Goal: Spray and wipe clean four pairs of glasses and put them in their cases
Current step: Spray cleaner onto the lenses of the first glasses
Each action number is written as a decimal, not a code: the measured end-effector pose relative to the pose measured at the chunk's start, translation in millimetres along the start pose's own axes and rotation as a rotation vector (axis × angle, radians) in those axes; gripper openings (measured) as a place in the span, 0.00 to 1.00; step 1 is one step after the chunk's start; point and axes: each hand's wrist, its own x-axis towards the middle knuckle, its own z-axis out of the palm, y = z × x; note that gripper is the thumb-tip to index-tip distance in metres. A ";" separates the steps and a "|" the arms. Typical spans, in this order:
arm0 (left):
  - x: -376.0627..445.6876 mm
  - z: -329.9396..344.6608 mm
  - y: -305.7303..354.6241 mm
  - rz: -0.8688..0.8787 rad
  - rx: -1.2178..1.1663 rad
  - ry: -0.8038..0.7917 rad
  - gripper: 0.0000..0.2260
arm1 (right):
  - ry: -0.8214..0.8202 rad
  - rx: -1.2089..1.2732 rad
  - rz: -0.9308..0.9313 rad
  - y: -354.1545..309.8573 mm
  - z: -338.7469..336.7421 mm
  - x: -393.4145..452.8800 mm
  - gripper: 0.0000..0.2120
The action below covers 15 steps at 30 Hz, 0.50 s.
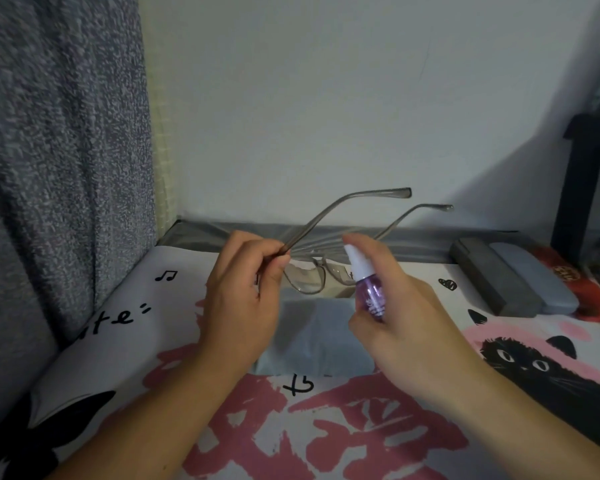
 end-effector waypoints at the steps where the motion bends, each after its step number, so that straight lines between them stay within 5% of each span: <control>1: -0.1 -0.2 0.3 0.015 0.005 -0.003 0.03 | -0.001 -0.009 -0.009 -0.2 0.6 -0.3 0.37; 15: 0.8 1.2 -2.6 -0.048 -0.056 0.034 0.04 | 0.204 -0.141 0.094 16.8 -11.9 8.5 0.41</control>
